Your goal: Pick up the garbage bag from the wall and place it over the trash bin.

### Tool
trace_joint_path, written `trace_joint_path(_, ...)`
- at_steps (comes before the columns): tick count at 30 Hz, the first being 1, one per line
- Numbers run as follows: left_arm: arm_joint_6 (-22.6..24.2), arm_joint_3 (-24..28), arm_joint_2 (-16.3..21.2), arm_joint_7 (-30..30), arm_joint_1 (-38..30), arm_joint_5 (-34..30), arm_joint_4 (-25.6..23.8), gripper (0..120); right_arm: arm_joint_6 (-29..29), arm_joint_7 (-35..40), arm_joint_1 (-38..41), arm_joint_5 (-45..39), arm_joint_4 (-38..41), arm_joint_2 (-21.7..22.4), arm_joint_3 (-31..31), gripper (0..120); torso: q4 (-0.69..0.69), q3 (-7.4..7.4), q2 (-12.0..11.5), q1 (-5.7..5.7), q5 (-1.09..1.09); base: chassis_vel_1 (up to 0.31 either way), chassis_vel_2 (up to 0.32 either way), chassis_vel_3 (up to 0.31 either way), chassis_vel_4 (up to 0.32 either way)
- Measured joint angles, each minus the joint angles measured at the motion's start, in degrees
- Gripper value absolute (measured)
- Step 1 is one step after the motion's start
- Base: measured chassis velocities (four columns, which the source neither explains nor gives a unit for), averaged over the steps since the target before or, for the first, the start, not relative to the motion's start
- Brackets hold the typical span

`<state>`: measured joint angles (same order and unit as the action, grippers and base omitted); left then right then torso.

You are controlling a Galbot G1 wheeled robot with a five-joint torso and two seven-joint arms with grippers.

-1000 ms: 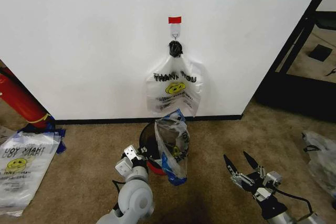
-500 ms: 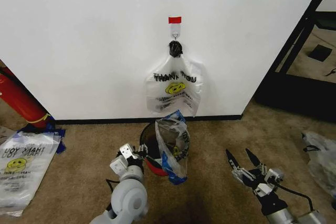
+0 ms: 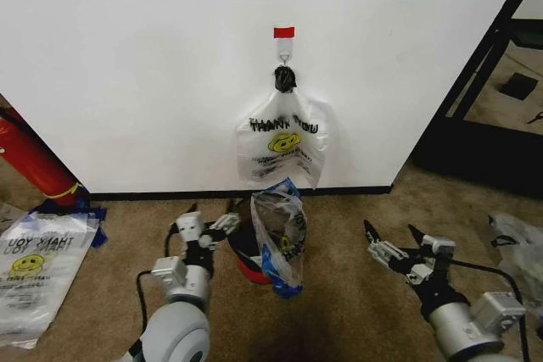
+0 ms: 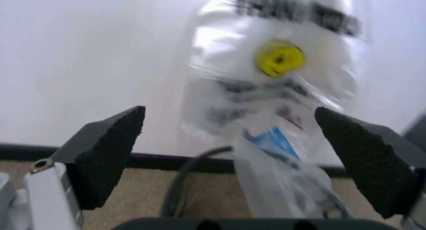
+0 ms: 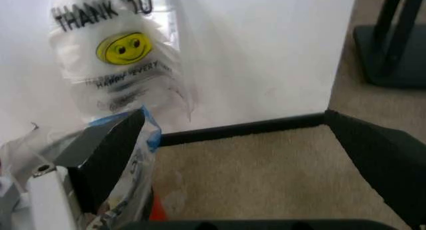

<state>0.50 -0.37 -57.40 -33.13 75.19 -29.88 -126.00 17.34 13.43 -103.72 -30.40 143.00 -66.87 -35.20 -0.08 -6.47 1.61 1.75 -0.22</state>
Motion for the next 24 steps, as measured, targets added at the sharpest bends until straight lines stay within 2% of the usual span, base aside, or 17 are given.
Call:
trace_joint_path(1,-0.4,0.2,-0.1,0.7,1.1,1.6,0.0,100,1.0,0.0,1.0,-0.8,-0.3,1.7,0.5,100,0.05,0.0,0.0,0.0,-0.02,0.0,0.0,0.0,0.0)
trace_joint_path(6,-0.9,-0.1,-0.3,1.4,2.8,4.0,-0.6,100,4.0,0.7,10.1,-9.2,-4.3,7.9,3.1,100,0.05,0.0,0.0,0.0,0.0,0.0,0.0,0.0,0.0)
trace_joint_path(7,-0.9,-0.1,-0.3,1.4,2.8,4.0,-0.6,100,4.0,0.7,10.1,-9.2,-4.3,7.9,3.1,100,0.05,0.0,0.0,0.0,0.0,0.0,0.0,0.0,0.0)
trace_joint_path(10,-0.5,-0.8,-0.6,1.4,2.5,4.8,-1.7,100,6.4,1.5,17.1,-12.9,-8.5,11.6,6.9,100,0.04,0.0,0.0,0.0,-0.02,0.0,0.0,0.0,0.0)
trace_joint_path(12,0.0,-1.4,-0.7,1.4,2.6,4.8,-2.4,100,8.4,3.1,22.0,-14.2,-12.3,12.5,12.0,100,0.02,0.0,0.0,0.0,-0.01,0.0,0.0,0.0,0.0)
trace_joint_path(13,0.1,-1.8,-0.7,1.4,2.7,4.8,-2.5,100,9.7,3.5,25.1,-14.4,-14.6,12.4,15.4,100,0.02,-0.01,0.0,0.0,0.0,0.0,0.0,0.0,0.0)
trace_joint_path(14,0.1,-1.8,-0.7,1.4,2.7,4.8,-2.5,100,9.7,3.5,25.1,-14.4,-14.6,12.4,15.4,100,0.02,-0.01,0.0,0.0,0.0,0.0,0.0,0.0,0.0)
trace_joint_path(15,0.2,-2.1,-0.6,1.4,2.8,4.8,-2.5,100,11.4,3.9,28.1,-14.6,-16.6,11.9,18.3,100,0.03,-0.01,0.0,0.0,0.0,0.0,0.0,0.0,0.0)
trace_joint_path(20,0.2,-2.6,-1.0,1.3,2.8,4.7,-2.2,100,17.0,10.0,40.4,-16.2,-23.3,7.2,28.3,100,0.04,-0.01,0.0,0.0,-0.01,0.0,0.0,0.0,0.0)
trace_joint_path(21,0.2,-2.6,-1.0,1.3,2.8,4.7,-2.2,100,17.0,10.0,40.4,-16.2,-23.3,7.2,28.3,100,0.04,-0.01,0.0,0.0,-0.01,0.0,0.0,0.0,0.0)
trace_joint_path(24,0.2,-2.5,-2.0,1.2,2.6,4.7,-1.9,100,19.9,14.8,45.4,-15.7,-26.4,4.1,33.5,100,0.04,-0.01,0.0,0.0,-0.01,0.0,0.0,0.0,0.0)
